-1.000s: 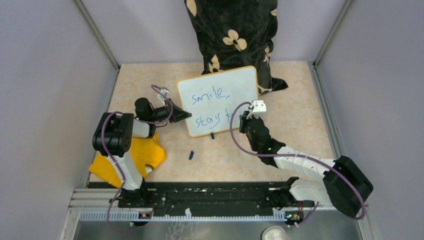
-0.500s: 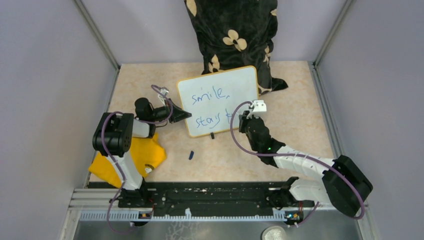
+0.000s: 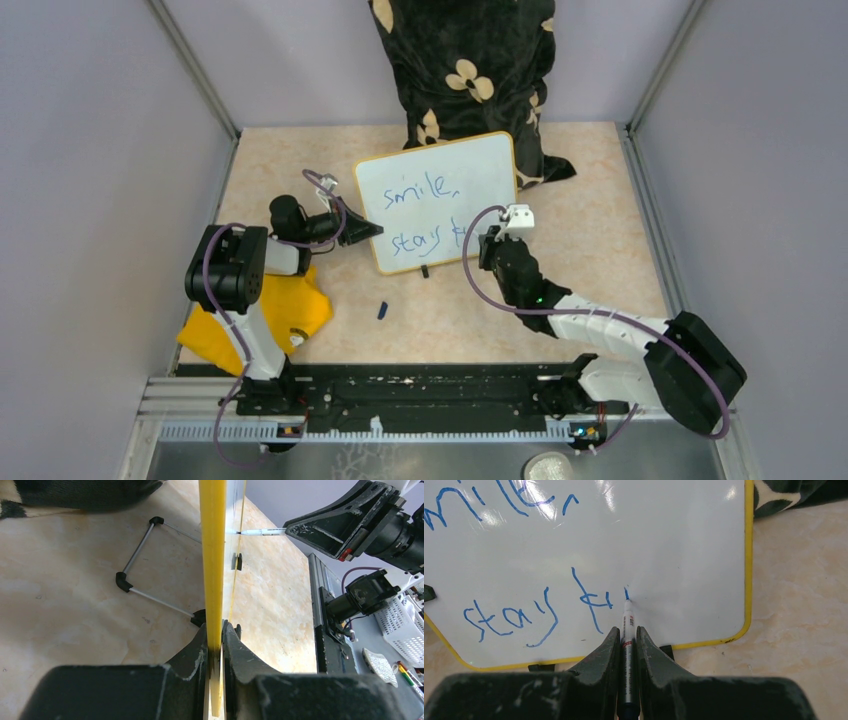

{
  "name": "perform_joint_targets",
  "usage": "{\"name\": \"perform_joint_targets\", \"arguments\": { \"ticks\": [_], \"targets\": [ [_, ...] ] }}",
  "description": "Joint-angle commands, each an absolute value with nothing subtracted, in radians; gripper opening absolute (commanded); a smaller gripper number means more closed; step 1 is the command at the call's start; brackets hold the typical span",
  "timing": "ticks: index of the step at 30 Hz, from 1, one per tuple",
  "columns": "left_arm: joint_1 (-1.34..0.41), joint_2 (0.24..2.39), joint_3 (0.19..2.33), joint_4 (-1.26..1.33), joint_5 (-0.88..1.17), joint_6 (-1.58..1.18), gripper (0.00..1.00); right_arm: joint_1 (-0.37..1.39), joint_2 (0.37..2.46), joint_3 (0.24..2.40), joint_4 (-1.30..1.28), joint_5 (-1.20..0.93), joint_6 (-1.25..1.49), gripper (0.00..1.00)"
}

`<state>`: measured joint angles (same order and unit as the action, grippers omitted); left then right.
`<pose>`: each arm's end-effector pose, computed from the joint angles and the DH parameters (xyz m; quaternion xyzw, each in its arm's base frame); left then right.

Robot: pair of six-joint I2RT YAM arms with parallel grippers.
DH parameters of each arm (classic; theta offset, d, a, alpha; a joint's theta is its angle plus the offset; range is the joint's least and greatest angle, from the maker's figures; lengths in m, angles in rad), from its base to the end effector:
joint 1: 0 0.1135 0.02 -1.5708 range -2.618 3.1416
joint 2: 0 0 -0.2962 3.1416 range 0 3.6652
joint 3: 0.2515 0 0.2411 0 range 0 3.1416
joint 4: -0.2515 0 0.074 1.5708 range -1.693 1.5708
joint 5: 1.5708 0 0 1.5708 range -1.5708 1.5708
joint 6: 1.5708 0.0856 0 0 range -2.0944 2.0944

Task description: Write a sentence on the whiteboard

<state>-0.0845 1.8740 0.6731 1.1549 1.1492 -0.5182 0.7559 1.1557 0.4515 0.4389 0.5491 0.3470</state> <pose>0.3498 -0.1080 0.1951 0.2360 0.6736 -0.5474 0.4370 0.2193 0.1453 0.2405 0.0060 0.7822 0.1228 0.6108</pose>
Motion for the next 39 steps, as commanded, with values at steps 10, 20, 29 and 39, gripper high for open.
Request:
{"name": "perform_joint_targets", "arguments": {
  "ticks": [10,20,29,39],
  "targets": [
    [-0.103,1.916,0.671,1.068,1.099,-0.439,0.0,0.746,1.152,0.478,0.448,0.542,0.353,0.0],
    [-0.103,1.917,0.671,1.068,1.1,-0.439,0.0,0.743,1.176,0.528,0.456,0.569,0.314,0.0],
    [-0.103,1.916,0.672,1.066,1.099,-0.437,0.0,0.725,1.18,0.543,0.462,0.566,0.306,0.0],
    [-0.103,1.917,0.671,1.065,1.099,-0.436,0.0,0.705,1.162,0.533,0.469,0.581,0.309,0.0]
  ]
}}
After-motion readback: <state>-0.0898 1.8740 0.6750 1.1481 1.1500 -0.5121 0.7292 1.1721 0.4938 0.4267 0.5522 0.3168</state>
